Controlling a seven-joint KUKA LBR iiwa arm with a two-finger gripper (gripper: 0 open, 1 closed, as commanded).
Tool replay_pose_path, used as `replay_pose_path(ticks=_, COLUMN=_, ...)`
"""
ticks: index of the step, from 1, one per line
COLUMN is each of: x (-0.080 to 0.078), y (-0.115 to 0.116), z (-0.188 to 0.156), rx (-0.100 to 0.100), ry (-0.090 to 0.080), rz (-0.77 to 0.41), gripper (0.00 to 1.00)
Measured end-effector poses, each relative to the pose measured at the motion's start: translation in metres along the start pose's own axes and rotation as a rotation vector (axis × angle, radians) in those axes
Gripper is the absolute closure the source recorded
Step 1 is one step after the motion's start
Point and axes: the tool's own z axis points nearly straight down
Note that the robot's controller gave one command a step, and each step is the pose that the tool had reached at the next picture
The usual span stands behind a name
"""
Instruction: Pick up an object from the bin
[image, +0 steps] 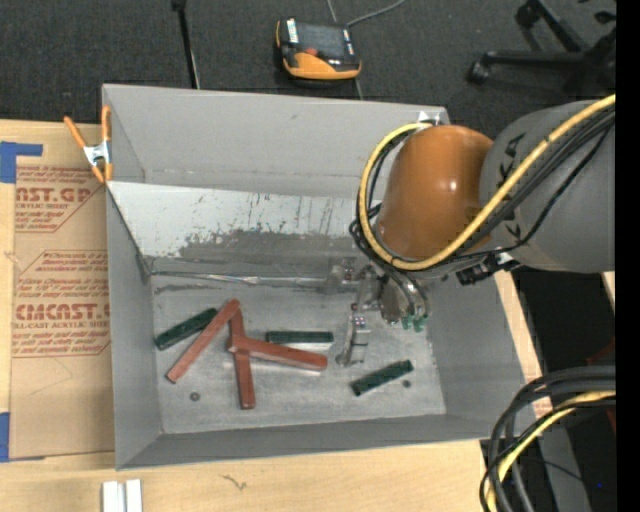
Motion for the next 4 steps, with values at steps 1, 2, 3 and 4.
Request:
replay_pose_path(ticks=1, x=0.002, y=0.021, z=0.069, rx=-0.001, ry=-0.005, rz=-0.005, gripper=0.0)
replay_pose_path(ticks=2, x=0.004, y=0.026, z=0.115, rx=0.0, ry=0.005, rz=-0.01, gripper=0.0)
replay_pose_path(ticks=3, x=0.013, y=0.026, z=0.07, rx=0.0, ry=0.001, rz=0.034, gripper=0.0)
replay_pose_path(ticks=4, x=0.014, y=0.05, z=0.113, rx=-0.001, ry=-0.002, rz=0.043, gripper=0.0)
